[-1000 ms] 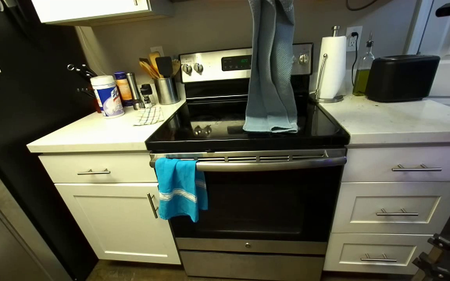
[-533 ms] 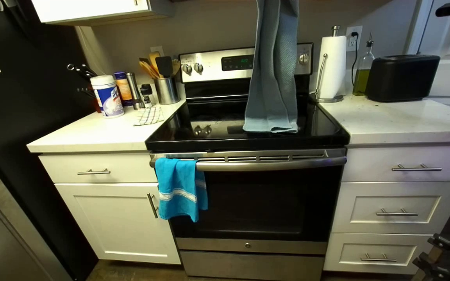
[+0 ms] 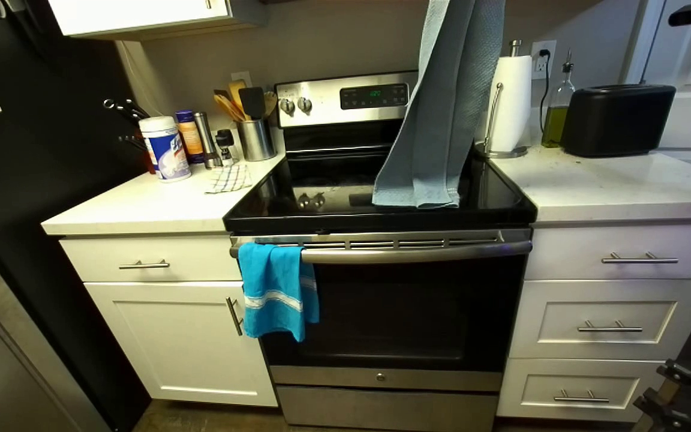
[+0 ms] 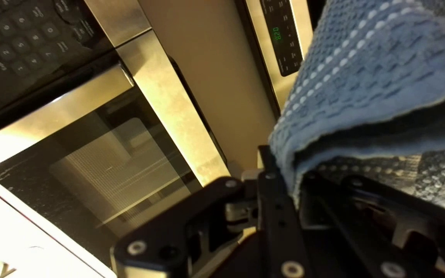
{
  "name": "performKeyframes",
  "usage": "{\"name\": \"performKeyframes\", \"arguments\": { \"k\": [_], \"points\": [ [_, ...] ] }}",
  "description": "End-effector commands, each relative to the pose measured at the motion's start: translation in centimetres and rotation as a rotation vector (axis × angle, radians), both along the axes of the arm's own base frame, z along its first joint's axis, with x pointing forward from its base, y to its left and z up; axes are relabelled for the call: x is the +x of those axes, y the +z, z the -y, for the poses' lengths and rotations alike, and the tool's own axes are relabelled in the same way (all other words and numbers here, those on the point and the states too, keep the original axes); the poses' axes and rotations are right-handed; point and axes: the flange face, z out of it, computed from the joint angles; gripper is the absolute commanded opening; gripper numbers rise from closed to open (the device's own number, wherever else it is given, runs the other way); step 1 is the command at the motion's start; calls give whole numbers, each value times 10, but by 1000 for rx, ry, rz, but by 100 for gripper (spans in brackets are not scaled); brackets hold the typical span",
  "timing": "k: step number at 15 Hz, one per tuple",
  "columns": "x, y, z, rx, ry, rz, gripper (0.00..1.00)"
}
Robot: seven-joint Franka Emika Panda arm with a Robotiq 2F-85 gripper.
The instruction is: Put the towel on the oven handle
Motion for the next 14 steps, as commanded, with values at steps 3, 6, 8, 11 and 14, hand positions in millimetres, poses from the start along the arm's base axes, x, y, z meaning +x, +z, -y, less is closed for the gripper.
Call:
{"name": "performKeyframes", "arguments": {
  "k": [3, 6, 8, 11, 14],
  "points": [
    [-9, 15, -7, -13, -17, -23, 1],
    [-19, 29, -15, -22, -22, 2, 1],
    [-27, 39, -22, -28, -24, 23, 1],
    [-36, 51, -33, -37, -24, 47, 1],
    [-40, 56, -41, -43, -22, 57, 1]
  ]
}}
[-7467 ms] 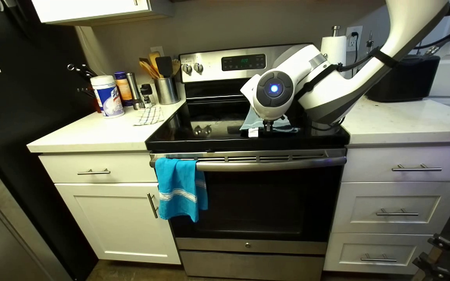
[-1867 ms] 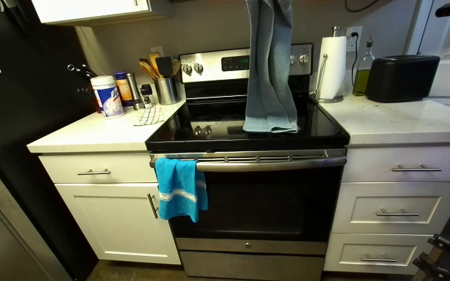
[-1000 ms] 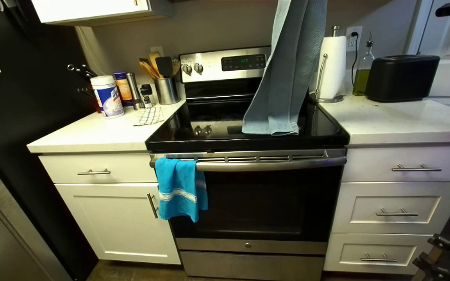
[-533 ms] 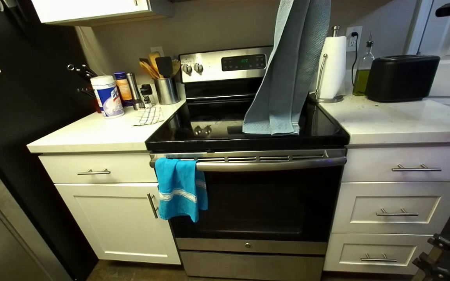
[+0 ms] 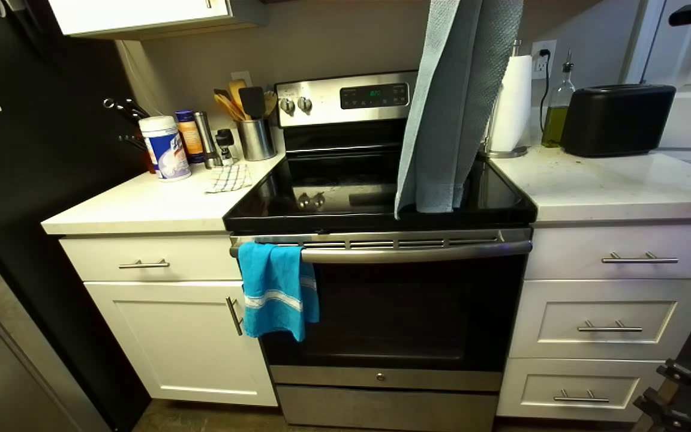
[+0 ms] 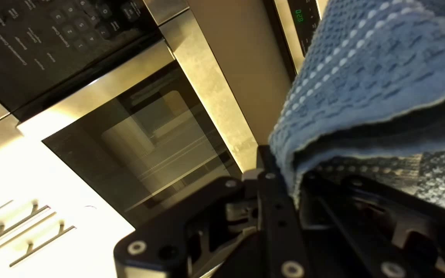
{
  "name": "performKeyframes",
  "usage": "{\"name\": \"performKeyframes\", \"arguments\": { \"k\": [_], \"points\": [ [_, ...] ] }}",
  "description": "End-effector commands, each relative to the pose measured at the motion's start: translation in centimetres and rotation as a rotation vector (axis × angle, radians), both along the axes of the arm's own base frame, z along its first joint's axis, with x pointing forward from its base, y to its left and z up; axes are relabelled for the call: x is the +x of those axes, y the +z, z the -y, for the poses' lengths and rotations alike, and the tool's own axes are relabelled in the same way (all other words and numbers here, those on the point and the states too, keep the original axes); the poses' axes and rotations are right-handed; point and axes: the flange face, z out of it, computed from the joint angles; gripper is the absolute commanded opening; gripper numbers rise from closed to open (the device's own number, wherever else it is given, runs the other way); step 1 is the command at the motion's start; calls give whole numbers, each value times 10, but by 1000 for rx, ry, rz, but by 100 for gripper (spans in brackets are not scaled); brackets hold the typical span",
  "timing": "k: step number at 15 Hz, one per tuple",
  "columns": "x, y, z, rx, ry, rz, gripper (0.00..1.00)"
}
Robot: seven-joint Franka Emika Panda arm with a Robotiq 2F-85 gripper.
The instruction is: Put the towel on the oven handle
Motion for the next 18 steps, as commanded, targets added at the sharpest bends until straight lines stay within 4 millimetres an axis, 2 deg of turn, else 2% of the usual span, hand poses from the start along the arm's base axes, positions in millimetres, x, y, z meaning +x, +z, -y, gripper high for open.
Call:
{"name": "performKeyframes", "arguments": {
  "k": [1, 12, 15, 18],
  "points": [
    [-9, 9, -6, -36, -5, -7, 1],
    [-13, 13, -15, -42, 6, 11, 1],
    [-8, 10, -8, -33, 1, 4, 1],
    [4, 2, 8, -13, -18, -17, 1]
  ]
}}
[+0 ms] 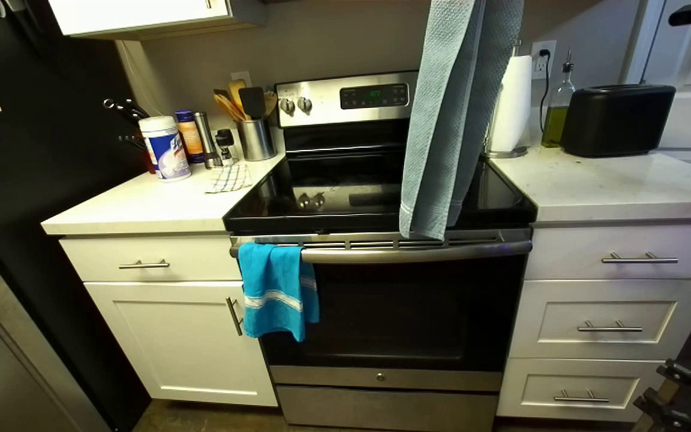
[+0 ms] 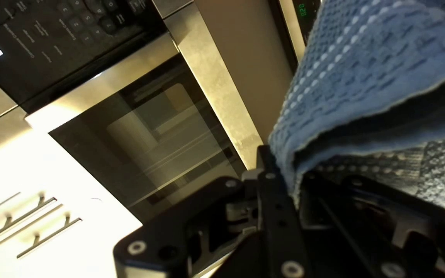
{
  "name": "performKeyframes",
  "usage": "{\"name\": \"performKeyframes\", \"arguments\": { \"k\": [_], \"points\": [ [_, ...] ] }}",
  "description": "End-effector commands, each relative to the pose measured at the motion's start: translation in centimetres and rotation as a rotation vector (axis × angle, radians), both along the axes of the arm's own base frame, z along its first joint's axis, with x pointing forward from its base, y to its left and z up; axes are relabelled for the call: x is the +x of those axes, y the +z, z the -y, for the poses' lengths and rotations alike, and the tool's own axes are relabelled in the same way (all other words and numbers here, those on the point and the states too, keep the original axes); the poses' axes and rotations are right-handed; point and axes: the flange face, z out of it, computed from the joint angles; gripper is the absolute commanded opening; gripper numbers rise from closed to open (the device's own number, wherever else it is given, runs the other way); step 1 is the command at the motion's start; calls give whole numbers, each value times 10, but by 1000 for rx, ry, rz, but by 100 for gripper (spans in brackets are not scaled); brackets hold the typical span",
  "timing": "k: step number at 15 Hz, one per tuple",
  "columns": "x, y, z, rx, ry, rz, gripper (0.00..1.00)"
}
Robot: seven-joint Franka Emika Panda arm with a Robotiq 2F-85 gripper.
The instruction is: Put the towel on the oven handle
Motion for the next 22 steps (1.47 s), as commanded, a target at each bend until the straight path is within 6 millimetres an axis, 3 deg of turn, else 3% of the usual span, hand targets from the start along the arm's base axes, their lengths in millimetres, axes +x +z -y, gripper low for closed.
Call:
{"name": "performKeyframes", "arguments": {
  "k": [1, 7, 12, 18, 22],
  "points": [
    [13, -9, 20, -2, -29, -40, 1],
    [61, -57, 58, 46, -86, -158, 1],
    [79, -85, 75, 85, -118, -223, 1],
    [81, -94, 79, 90, -136, -248, 1],
    [99, -129, 67, 50, -133, -290, 1]
  ]
}}
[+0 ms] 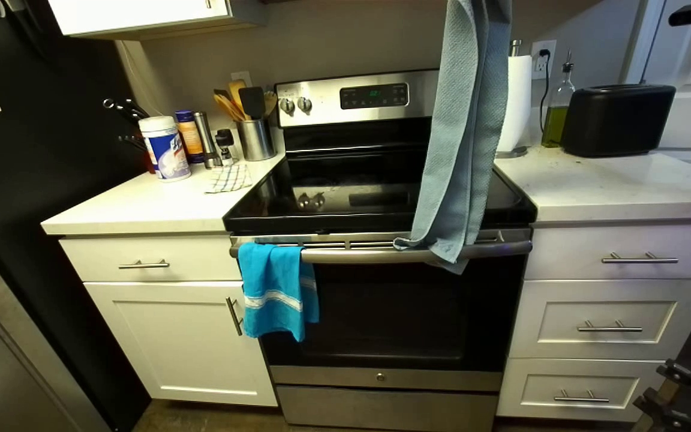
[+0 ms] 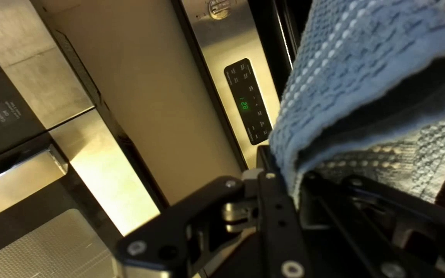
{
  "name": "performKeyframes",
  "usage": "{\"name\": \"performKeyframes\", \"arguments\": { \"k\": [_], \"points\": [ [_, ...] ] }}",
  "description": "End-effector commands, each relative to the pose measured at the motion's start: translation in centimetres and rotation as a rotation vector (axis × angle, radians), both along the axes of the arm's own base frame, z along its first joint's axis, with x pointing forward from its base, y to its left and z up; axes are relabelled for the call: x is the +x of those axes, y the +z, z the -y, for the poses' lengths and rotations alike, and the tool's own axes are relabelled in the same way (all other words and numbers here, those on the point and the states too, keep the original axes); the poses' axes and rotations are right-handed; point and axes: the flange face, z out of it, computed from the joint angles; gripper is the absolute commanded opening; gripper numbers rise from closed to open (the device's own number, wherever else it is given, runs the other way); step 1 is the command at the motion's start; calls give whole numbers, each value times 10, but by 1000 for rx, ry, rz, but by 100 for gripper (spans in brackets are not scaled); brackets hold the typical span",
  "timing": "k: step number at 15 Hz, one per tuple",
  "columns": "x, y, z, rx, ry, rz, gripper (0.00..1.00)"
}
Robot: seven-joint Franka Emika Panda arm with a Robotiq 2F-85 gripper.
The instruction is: Put the towel on the oven handle
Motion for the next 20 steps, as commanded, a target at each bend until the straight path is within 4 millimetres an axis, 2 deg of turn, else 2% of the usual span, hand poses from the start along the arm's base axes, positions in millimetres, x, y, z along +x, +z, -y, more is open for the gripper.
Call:
{"name": "performKeyframes", "arguments": {
  "k": [1, 8, 13, 17, 20],
  "points": [
    [15, -33, -11, -43, 4, -65, 1],
    [57, -115, -24, -59, 23, -220, 1],
    [81, -165, -27, -55, 23, -303, 1],
    [99, -188, -33, -53, 35, -337, 1],
    [105, -195, -51, -122, 80, -327, 1]
  ]
}}
